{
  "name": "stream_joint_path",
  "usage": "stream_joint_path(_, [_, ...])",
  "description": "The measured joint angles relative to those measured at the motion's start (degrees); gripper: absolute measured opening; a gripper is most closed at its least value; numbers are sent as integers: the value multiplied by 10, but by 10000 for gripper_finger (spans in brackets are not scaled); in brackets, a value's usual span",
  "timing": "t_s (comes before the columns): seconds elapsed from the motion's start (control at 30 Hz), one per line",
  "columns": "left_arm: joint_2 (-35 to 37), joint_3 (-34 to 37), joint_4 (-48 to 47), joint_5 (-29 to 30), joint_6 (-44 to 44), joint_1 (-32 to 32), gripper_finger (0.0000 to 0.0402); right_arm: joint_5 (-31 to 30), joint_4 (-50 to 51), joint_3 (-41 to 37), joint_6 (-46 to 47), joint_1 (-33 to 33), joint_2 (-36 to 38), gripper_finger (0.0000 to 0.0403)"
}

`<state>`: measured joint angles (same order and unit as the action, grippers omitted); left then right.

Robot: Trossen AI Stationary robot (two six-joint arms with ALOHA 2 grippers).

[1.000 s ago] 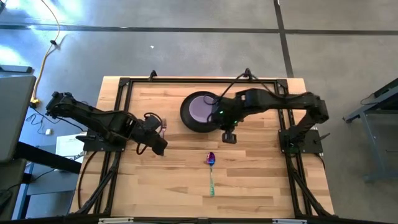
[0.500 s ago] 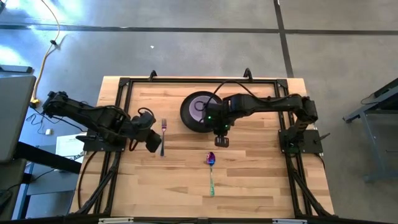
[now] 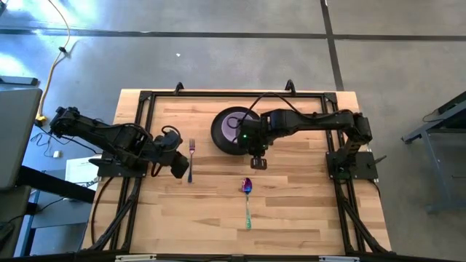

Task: Set table place
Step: Move the black plate to the center of the table

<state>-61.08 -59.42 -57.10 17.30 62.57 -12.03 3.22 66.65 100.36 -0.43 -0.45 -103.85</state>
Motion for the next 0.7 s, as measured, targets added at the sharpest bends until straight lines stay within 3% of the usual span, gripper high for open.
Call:
stream_joint_path(0.3, [0, 0, 0, 0, 0, 0, 8, -5, -22, 1, -47, 0, -8, 103])
stream_joint_path(0.7, [0, 0, 1, 0, 0, 0, 8, -16, -87, 0, -74, -13, -134, 107])
